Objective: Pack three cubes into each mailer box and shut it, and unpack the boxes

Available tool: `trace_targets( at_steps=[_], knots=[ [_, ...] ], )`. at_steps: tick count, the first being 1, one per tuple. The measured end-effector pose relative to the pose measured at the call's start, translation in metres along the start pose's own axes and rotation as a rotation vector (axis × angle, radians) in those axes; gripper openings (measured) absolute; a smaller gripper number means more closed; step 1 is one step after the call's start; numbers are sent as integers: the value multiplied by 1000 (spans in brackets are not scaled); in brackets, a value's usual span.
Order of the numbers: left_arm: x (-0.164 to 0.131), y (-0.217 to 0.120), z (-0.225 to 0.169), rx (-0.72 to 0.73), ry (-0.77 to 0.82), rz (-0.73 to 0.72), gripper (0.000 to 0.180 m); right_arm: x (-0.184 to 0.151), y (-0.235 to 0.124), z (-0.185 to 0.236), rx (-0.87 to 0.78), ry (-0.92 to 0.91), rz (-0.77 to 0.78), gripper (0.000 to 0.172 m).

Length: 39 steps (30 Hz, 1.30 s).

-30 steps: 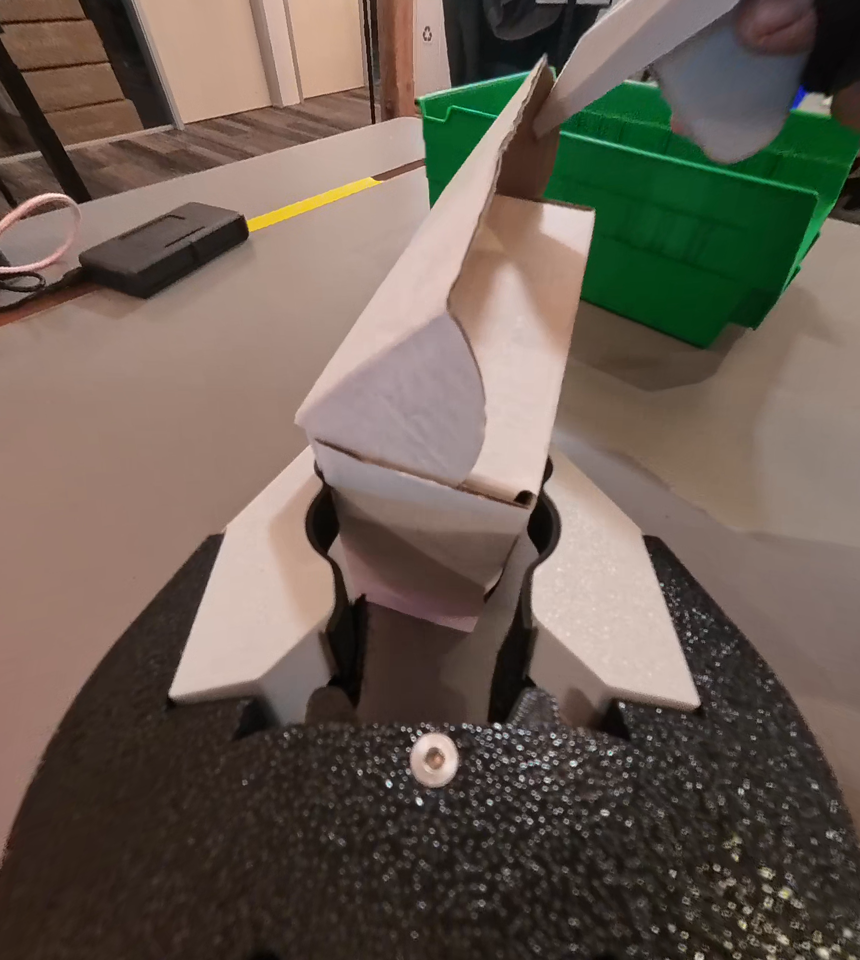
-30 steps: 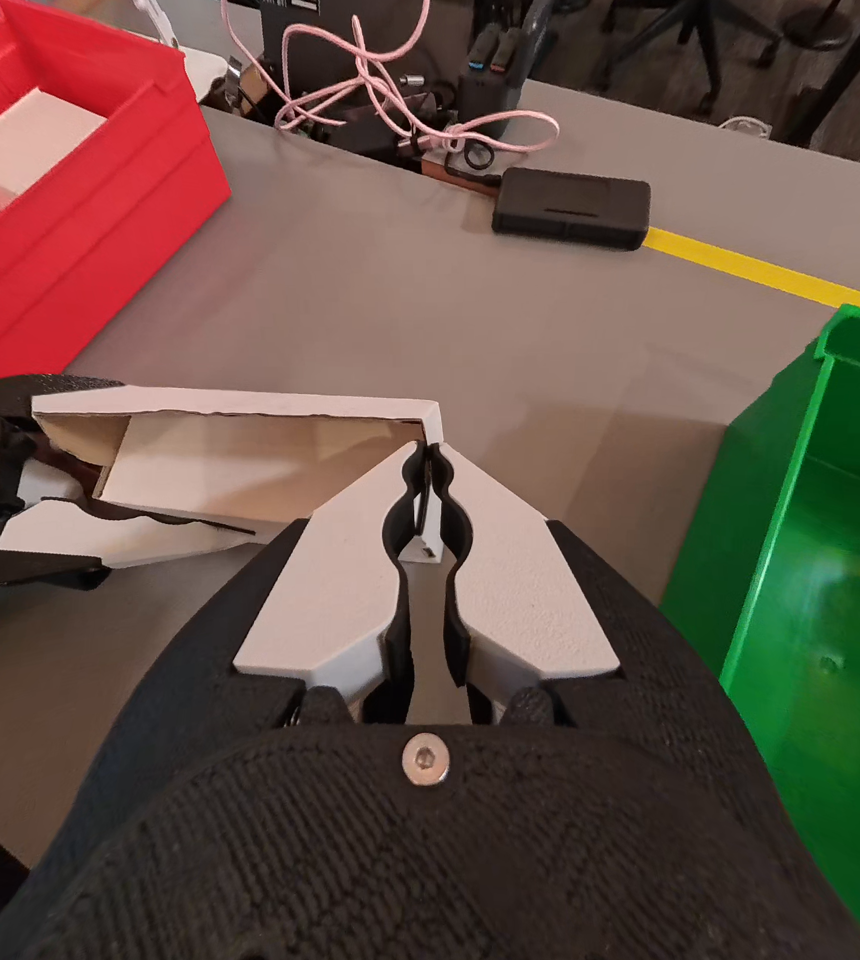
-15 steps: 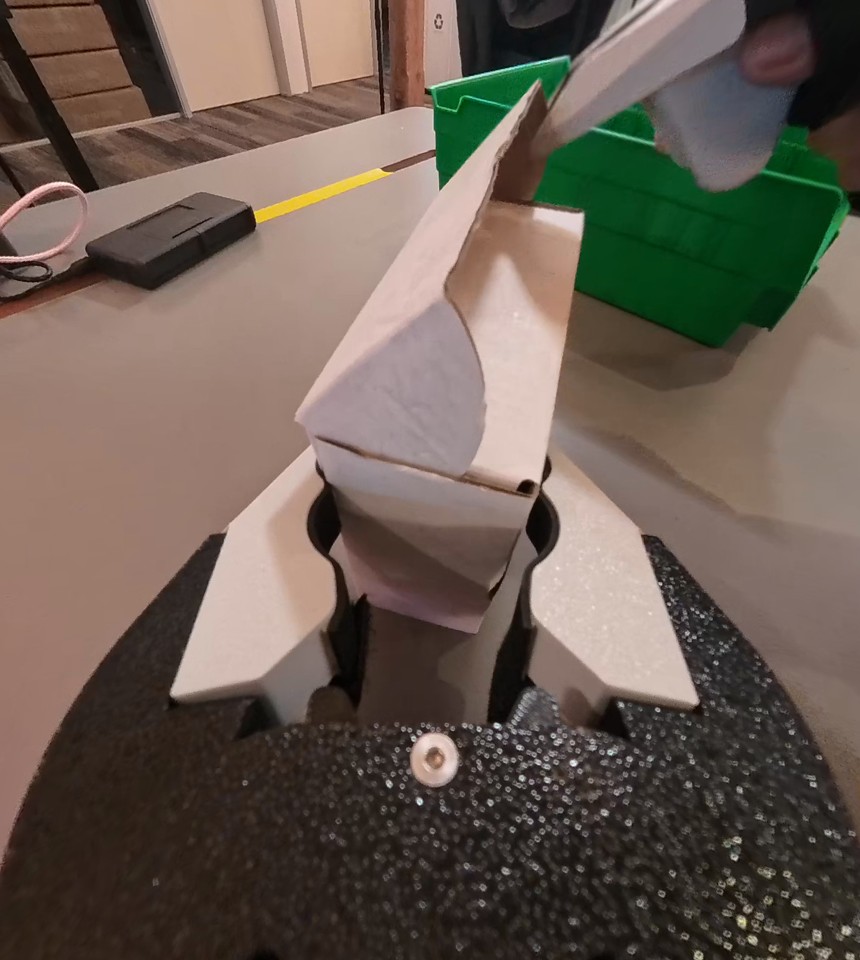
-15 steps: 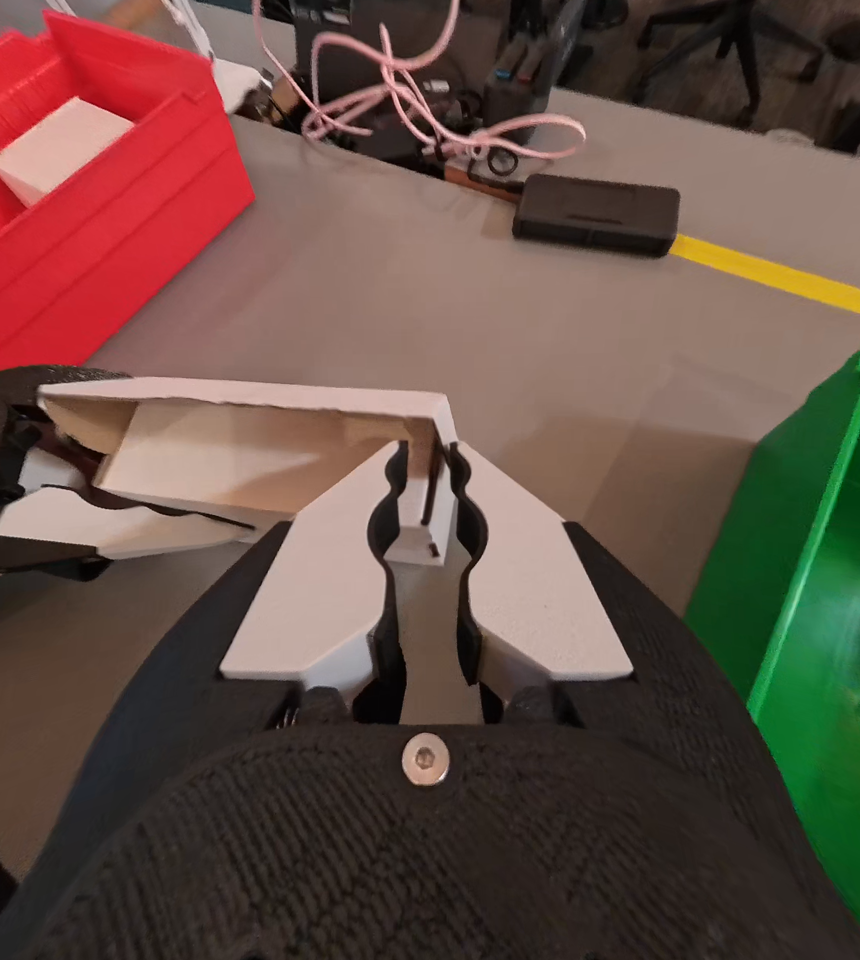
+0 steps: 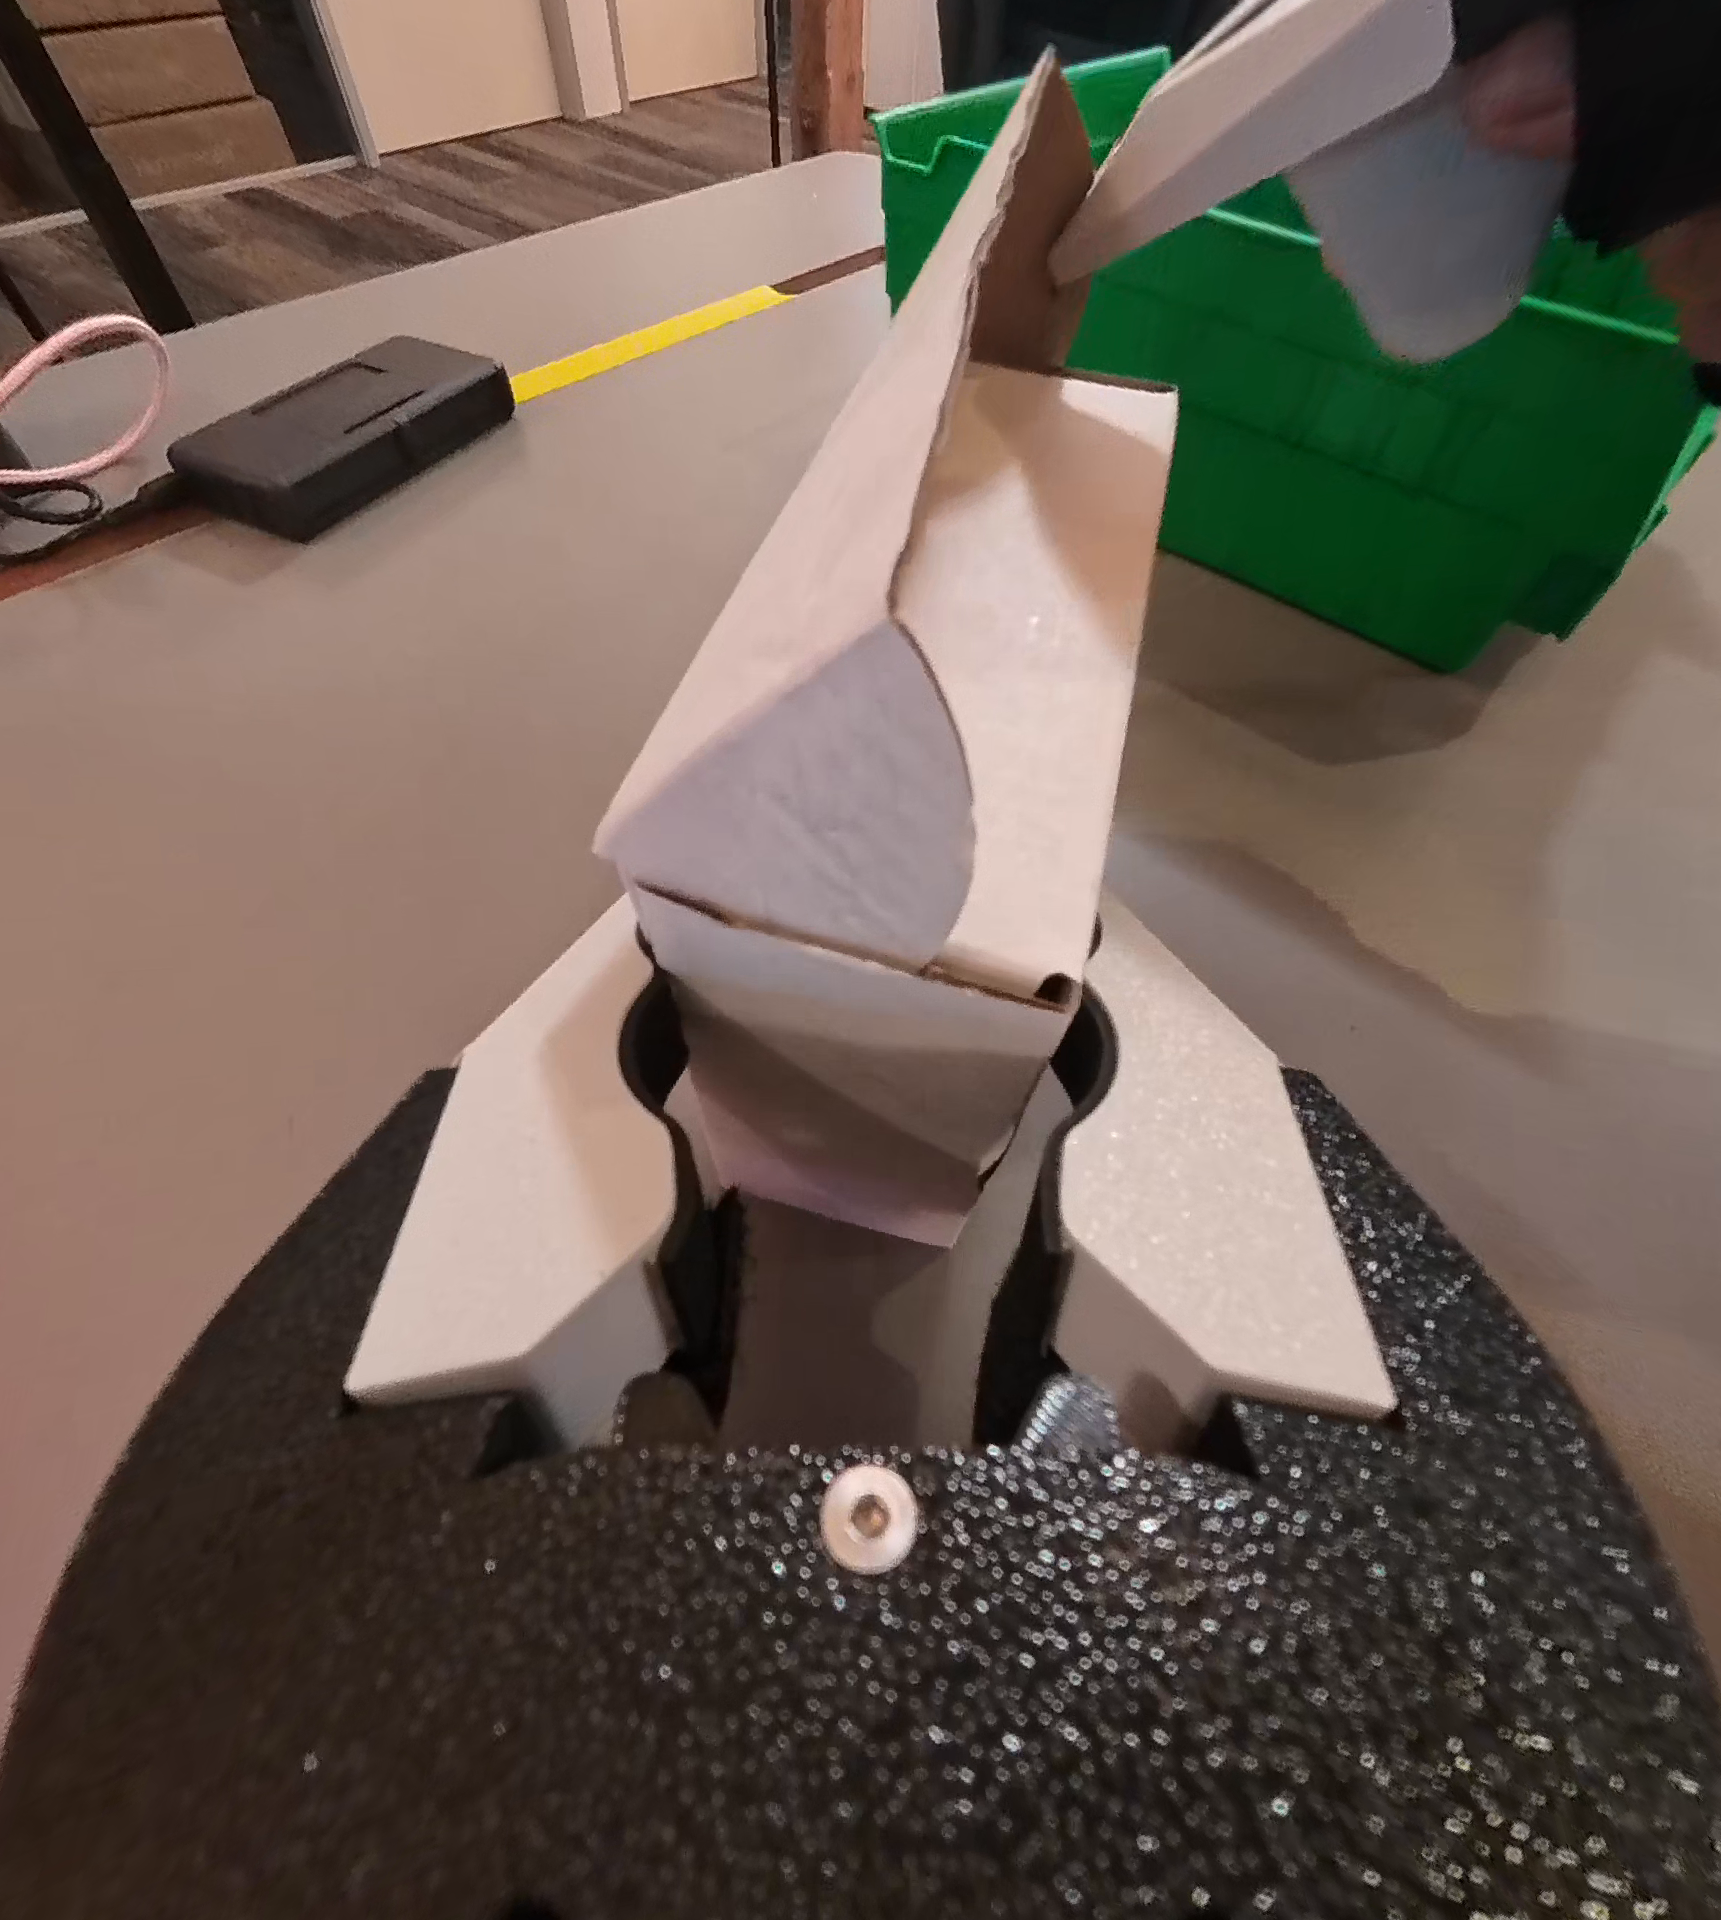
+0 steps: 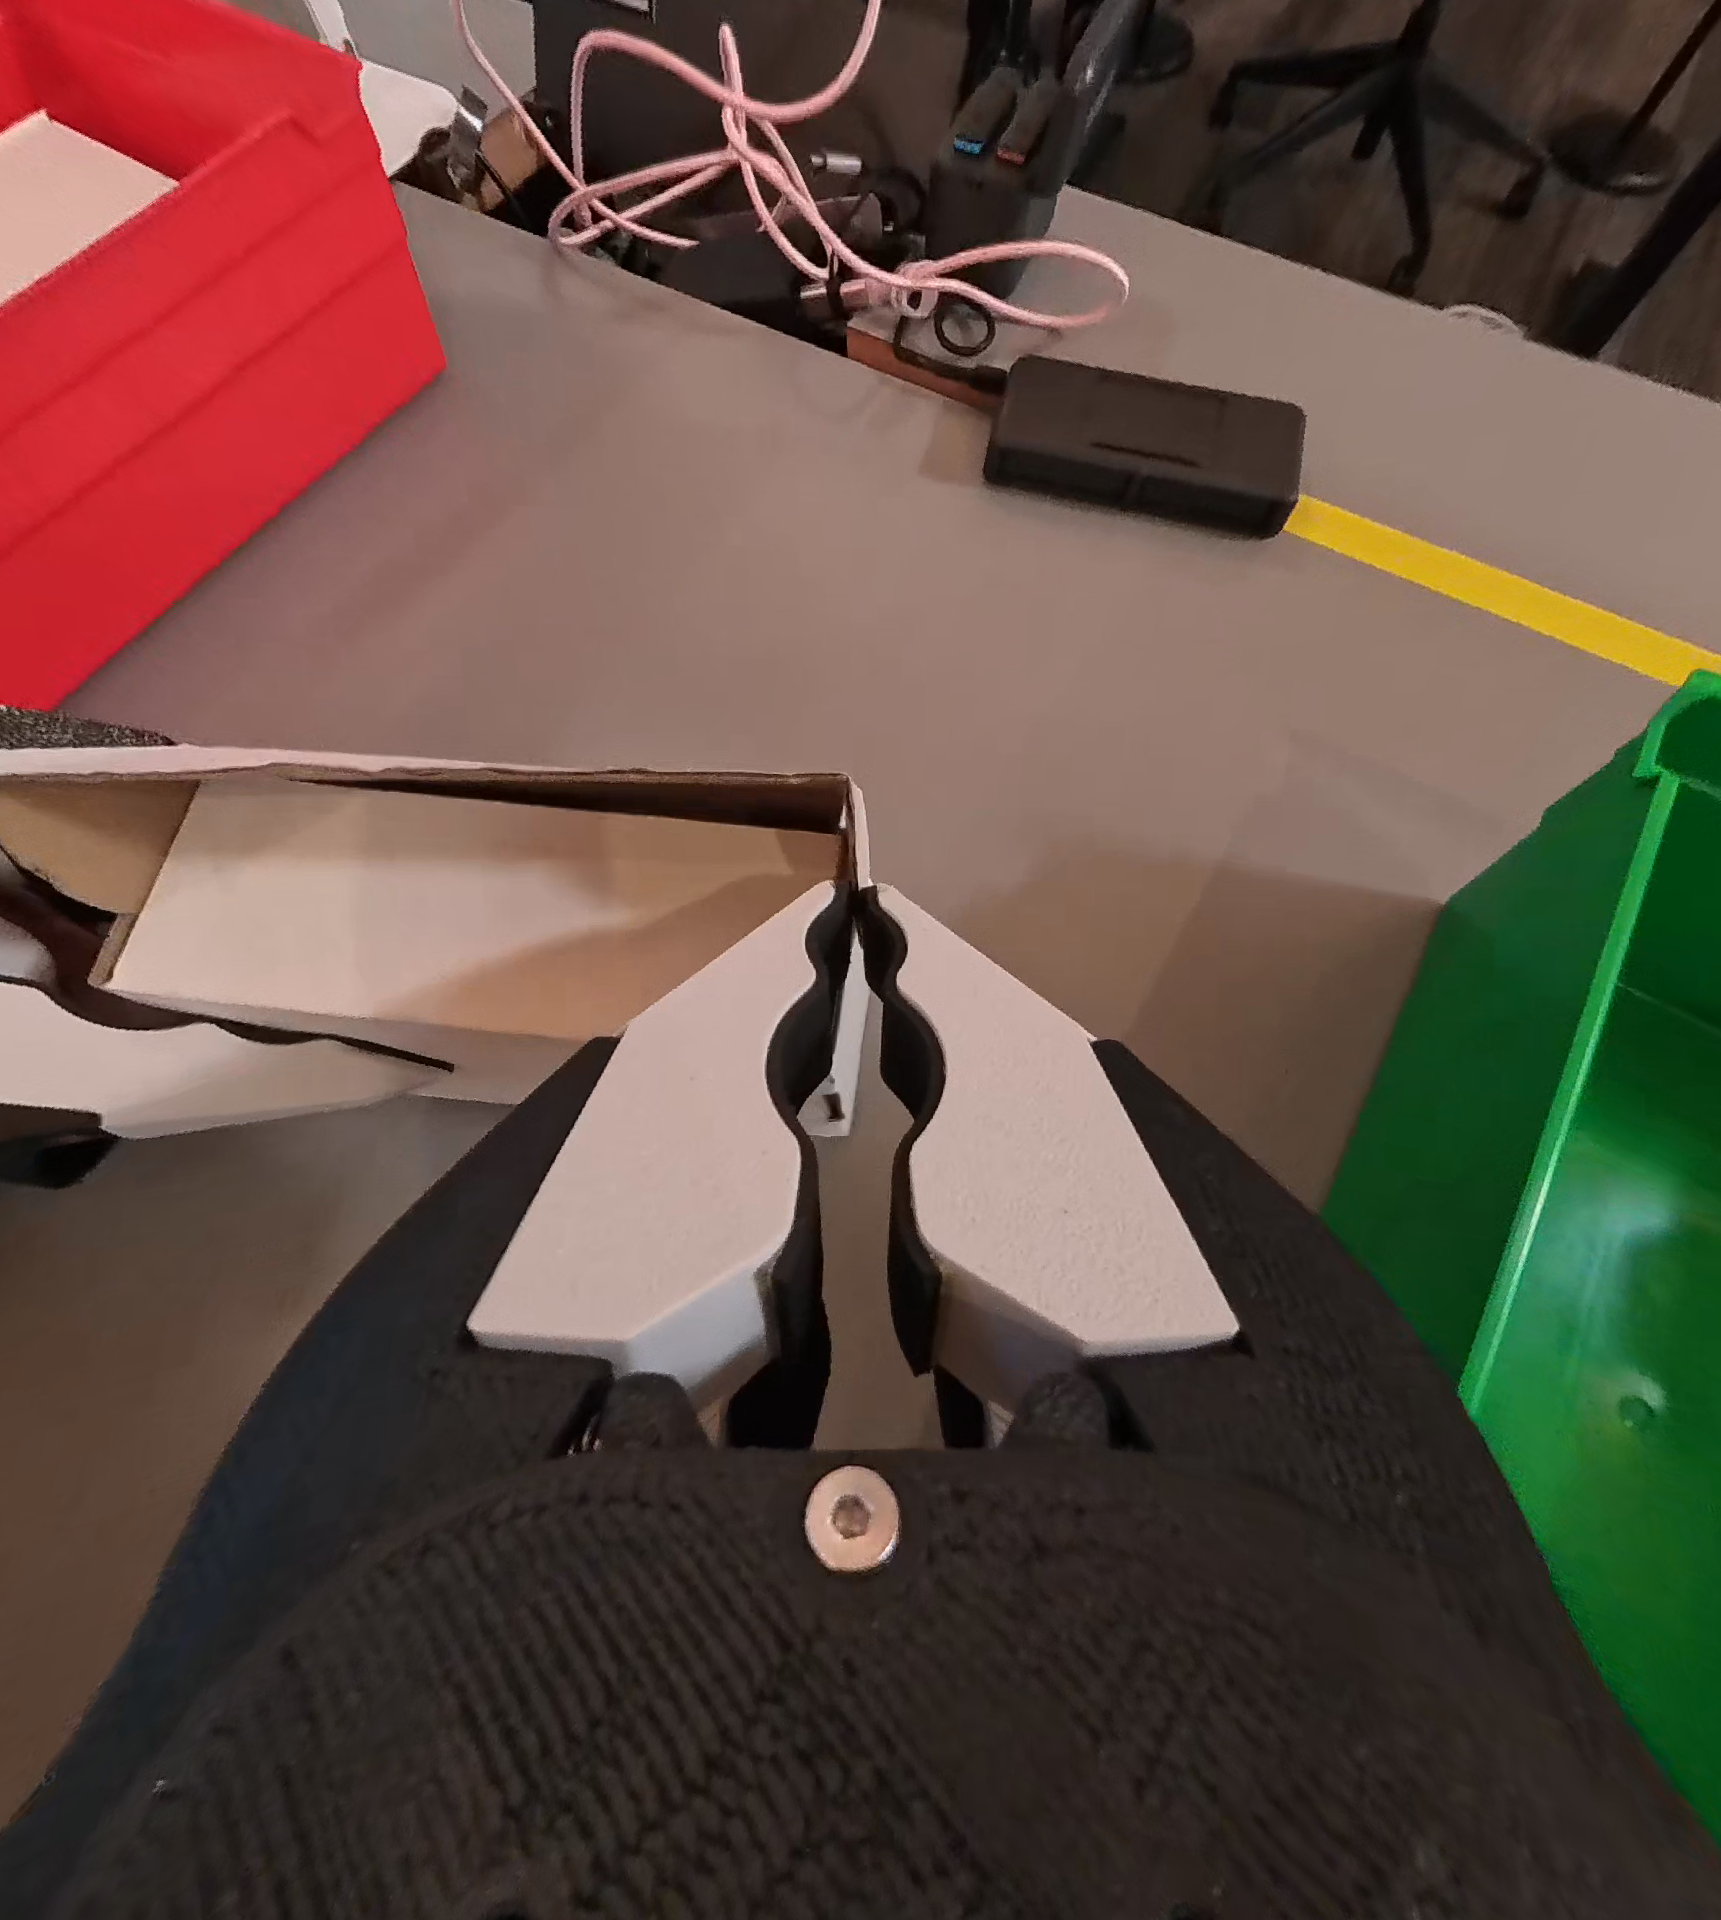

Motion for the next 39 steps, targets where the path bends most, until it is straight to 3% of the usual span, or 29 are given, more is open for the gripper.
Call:
trace_targets(
  at_steps=[1, 15, 27, 35, 39],
  knots=[
    [0, 0, 0, 2, 0, 3, 71, 0, 0, 0, 1, 12, 10, 0],
    [0, 1, 1, 5, -1, 12, 71, 8, 4, -4, 142, 163, 92, 0],
    [0, 1, 2, 21, 3, 12, 70, 11, 6, -1, 175, 230, 15, 0],
    [0, 2, 4, 28, 0, 5, 71, 11, 9, -3, 315, 396, 12, 3],
    [1, 3, 4, 17, 5, -6, 71, 7, 6, -2, 323, 337, -37, 20]
  ],
)
Point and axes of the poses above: each gripper's, where its closed fingertips meet, y out along the fingers, x out of its top, z = x × y across the jaws, the point moved 1 cm from there along -y, back along the fingers, and after that the axes turned 9 degrees about -z, right-handed, at the moved point
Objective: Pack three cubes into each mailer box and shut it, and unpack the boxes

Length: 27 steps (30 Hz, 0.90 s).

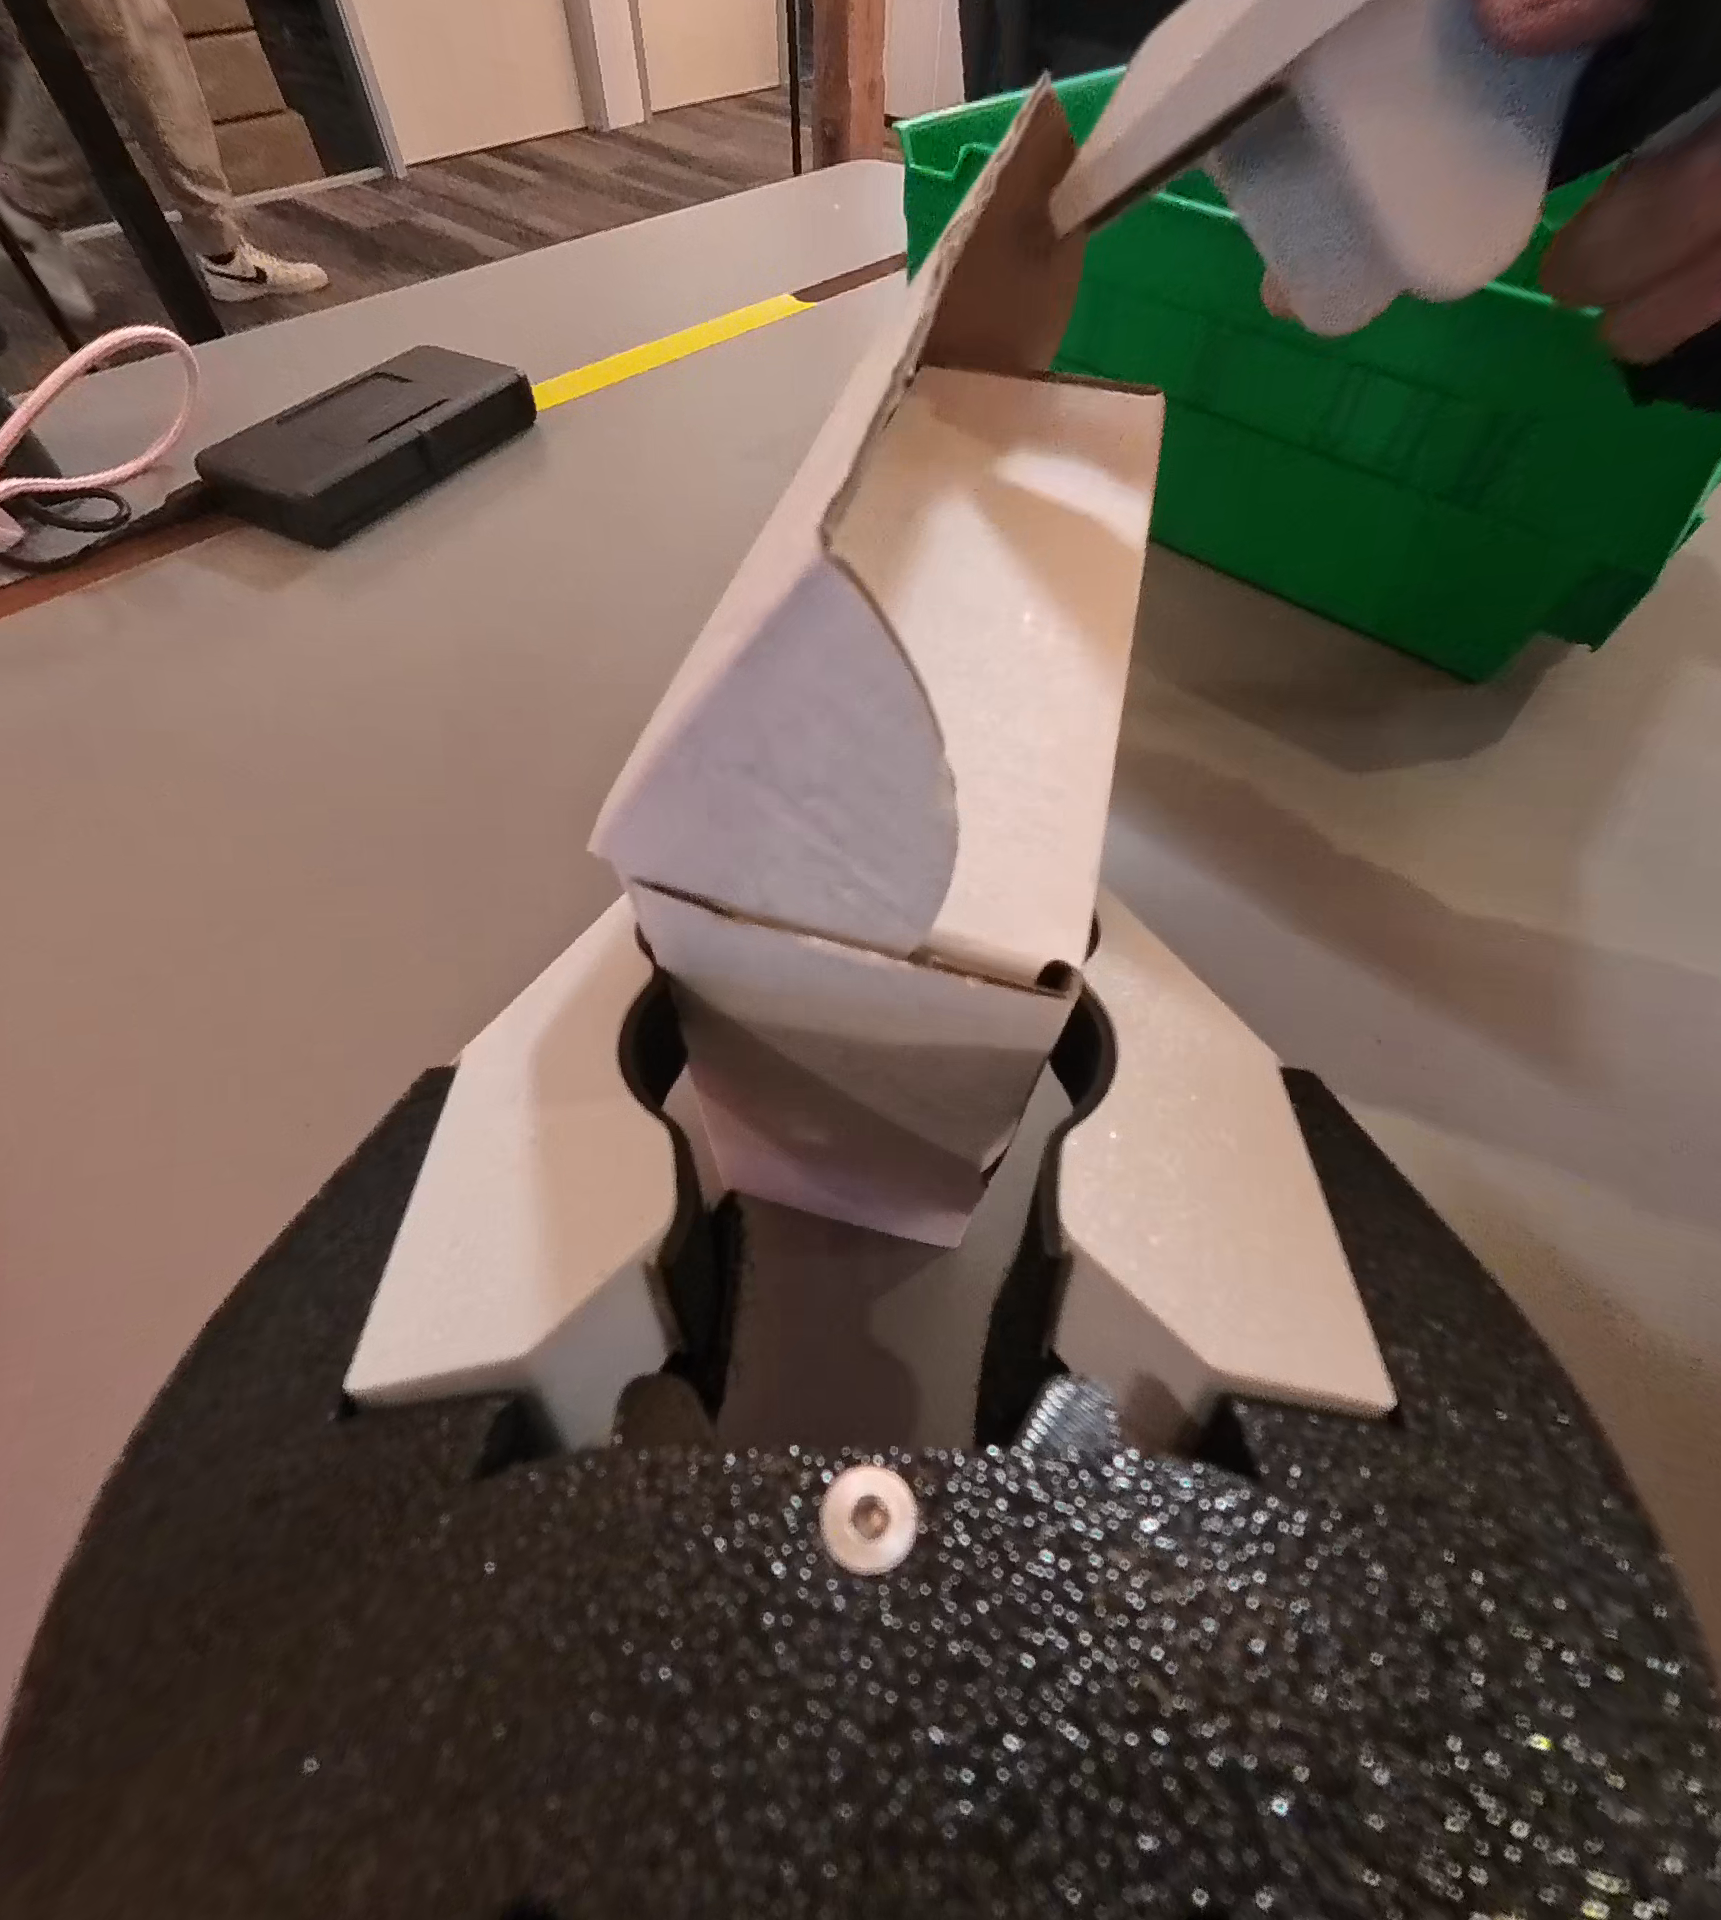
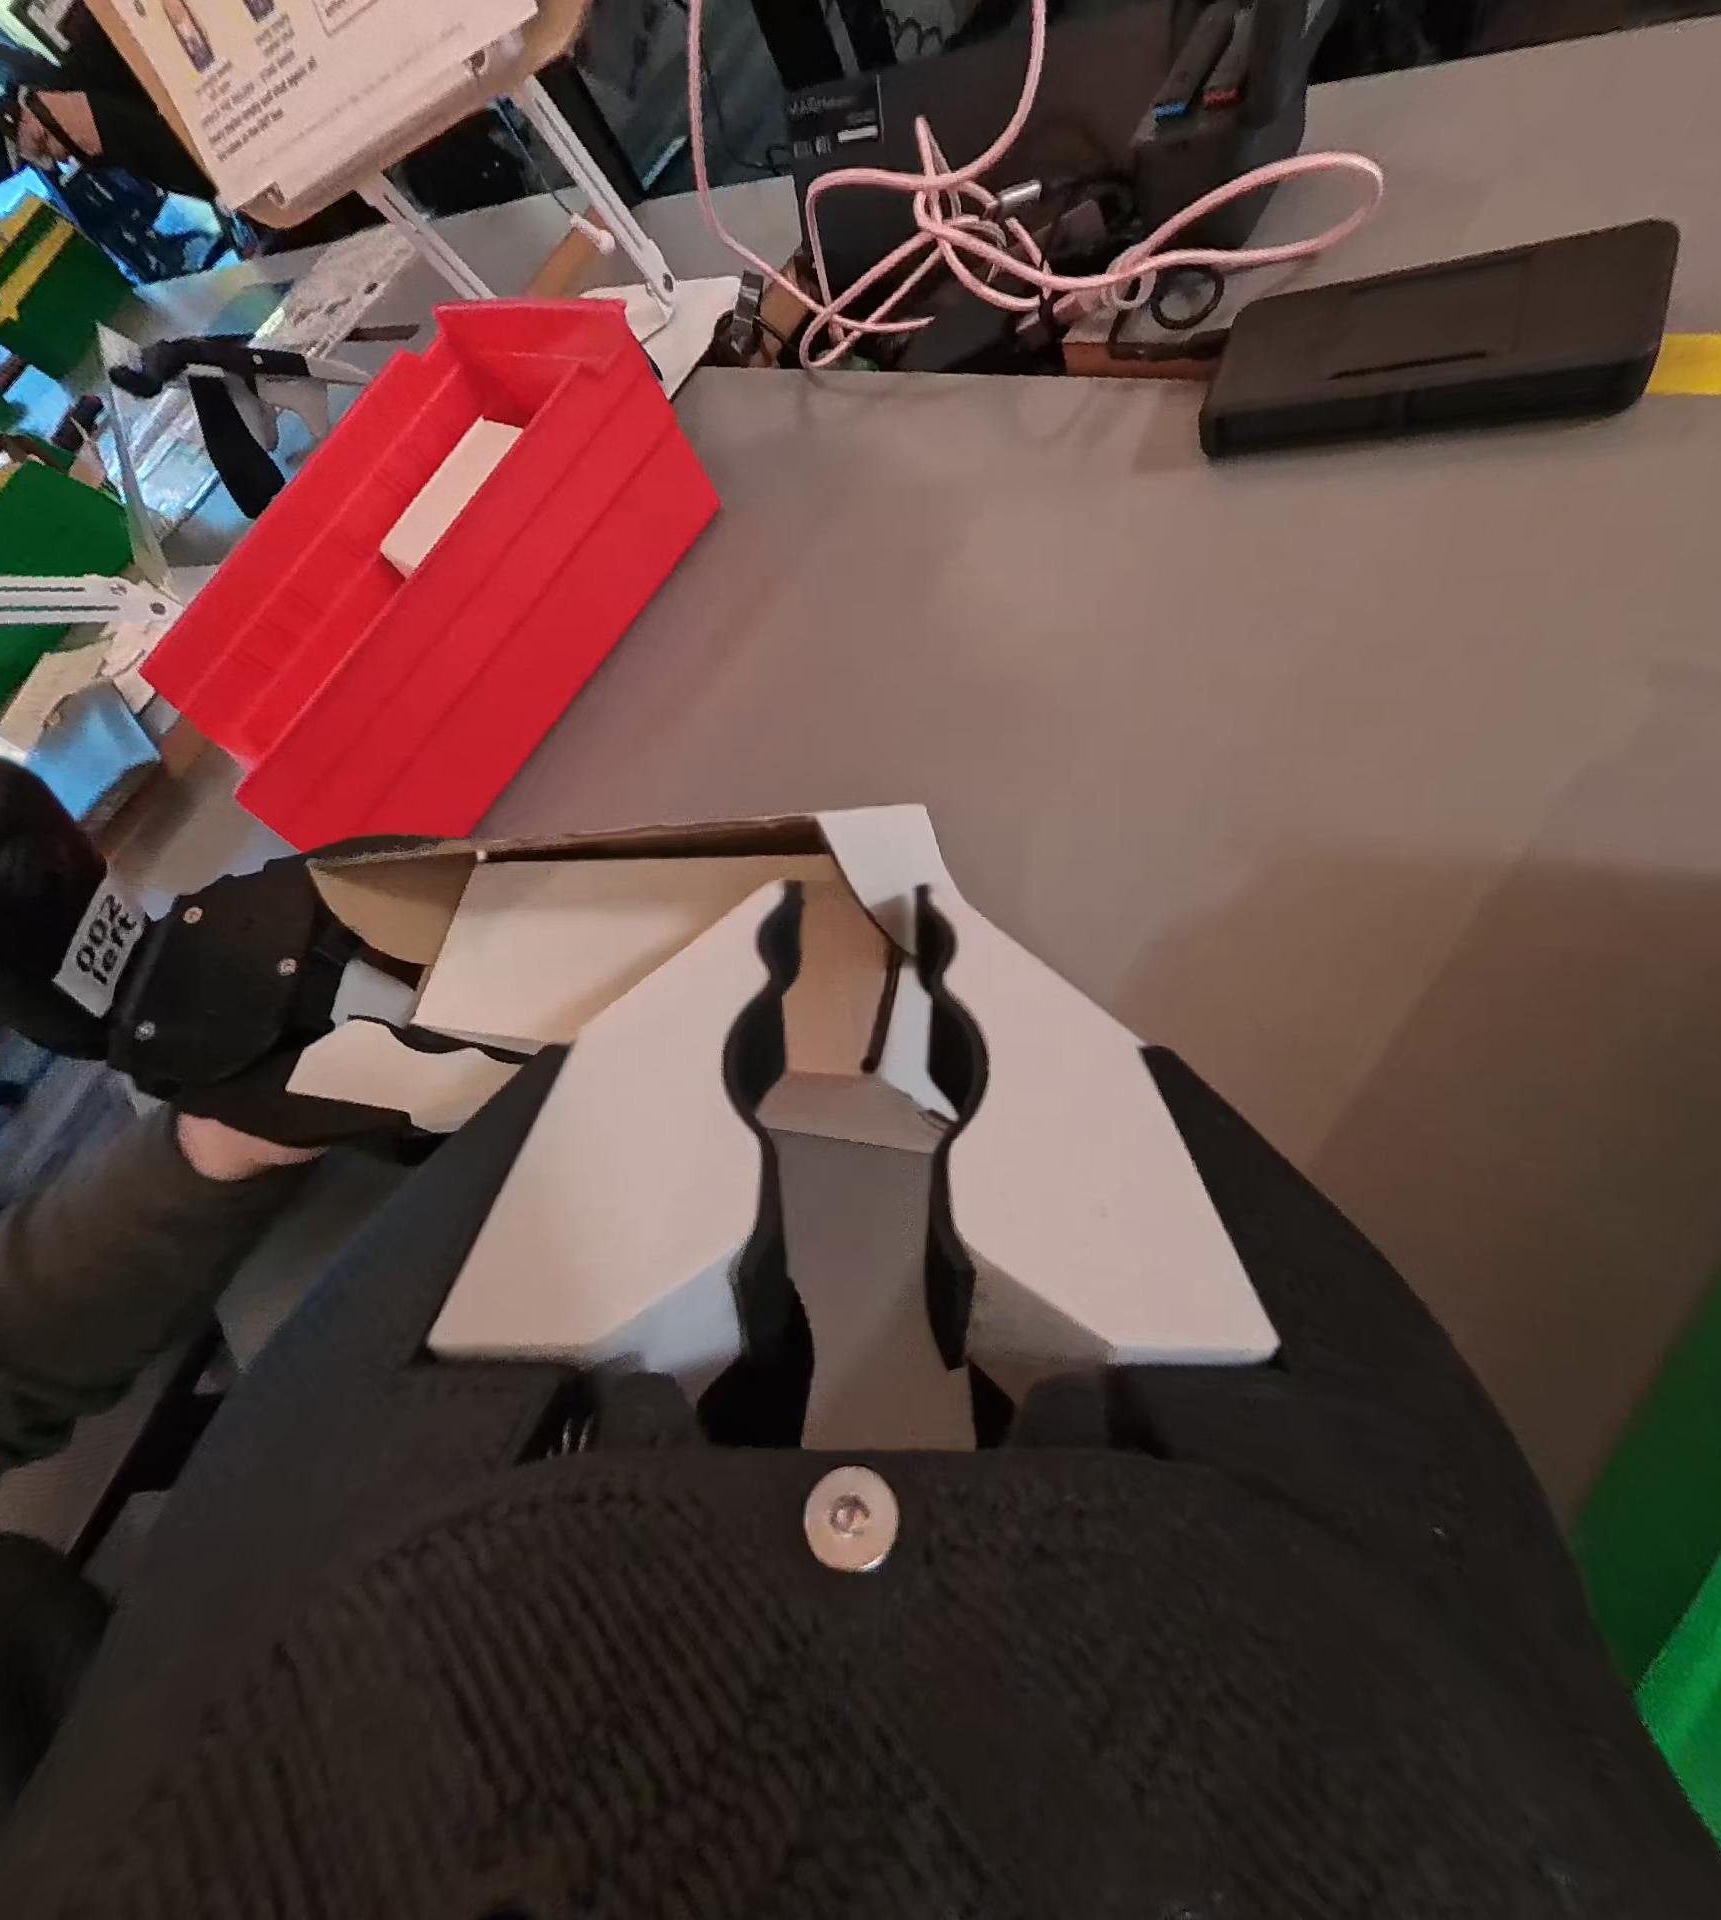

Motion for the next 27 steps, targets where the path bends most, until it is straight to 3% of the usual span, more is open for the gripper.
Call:
trace_targets(
  at_steps=[4, 7, 10, 13, 16, 18, 27],
  knots=[
    [1, 1, 0, -10, 16, -32, 73, -12, 1, -6, -68, -134, 46, 29],
    [0, 1, 0, -8, 76, -42, 78, -17, 3, -7, -96, -204, 78, 16],
    [1, 6, -1, 5, 183, -40, 132, -15, 3, -9, -116, -247, 76, 7],
    [2, 13, -10, -100, 142, -63, 138, -15, 4, -7, -109, -282, 89, 3],
    [14, 9, -19, -226, 126, -157, 117, -17, 6, -4, -81, -303, 97, 2],
    [14, 6, -15, -221, 162, -186, 86, -17, 8, -2, -65, -307, 92, 2],
    [8, 11, -15, -134, 168, -47, 76, -6, 8, -5, -155, -169, 134, 2]
  ],
)
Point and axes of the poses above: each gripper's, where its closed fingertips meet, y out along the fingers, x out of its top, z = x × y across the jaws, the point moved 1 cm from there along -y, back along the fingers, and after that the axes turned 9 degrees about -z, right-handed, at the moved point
